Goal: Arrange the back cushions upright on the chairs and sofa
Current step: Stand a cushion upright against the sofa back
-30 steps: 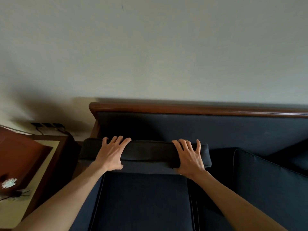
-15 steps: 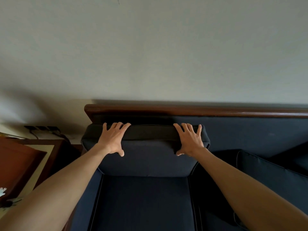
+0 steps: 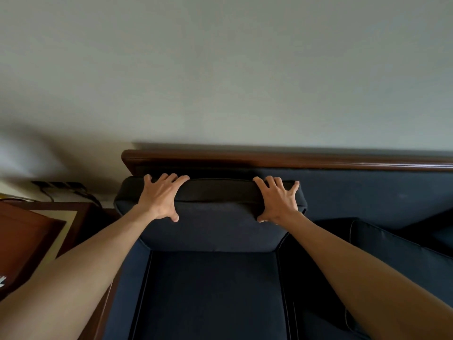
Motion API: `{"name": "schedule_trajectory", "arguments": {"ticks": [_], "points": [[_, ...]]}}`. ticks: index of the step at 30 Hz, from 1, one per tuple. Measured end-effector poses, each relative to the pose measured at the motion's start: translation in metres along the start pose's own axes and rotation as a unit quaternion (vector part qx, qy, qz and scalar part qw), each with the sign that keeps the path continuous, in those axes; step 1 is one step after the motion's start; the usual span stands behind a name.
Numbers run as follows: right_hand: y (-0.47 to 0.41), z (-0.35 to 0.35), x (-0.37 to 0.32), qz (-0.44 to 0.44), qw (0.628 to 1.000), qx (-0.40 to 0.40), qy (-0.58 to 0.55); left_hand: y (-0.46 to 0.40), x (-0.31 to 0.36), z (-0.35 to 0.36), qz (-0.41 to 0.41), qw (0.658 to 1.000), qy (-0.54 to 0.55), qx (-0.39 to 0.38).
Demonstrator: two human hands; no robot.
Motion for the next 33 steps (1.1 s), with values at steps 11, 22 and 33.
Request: {"name": "schedule_trajectory", "arguments": {"ticks": [11,22,33], "points": [[-0.028,0.008,0.01,0.032,0.999,-0.022,-0.036,-0.023,-0.005,0.01,-0.007,0.998,0.066,0.018],[-0.042,0.008,0.012,0.035,0.998,-0.054,-0.028,-0.038,-0.007,0.013,-0.026,0.997,0.068,-0.006],[-0.013,-0.043,0.013,0.019,0.994,-0.056,-0.087,-0.021,0.016,-0.029,-0.074,0.986,0.111,-0.097]]}}
Point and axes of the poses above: each hand's wrist, its own y-axis away from the middle knuckle, its own z-axis out of the palm, x = y × z, the point moved 6 cm from there along -y, towards the middle knuckle, and after that the axes turned 2 degrees about x, right-handed, at the moved point
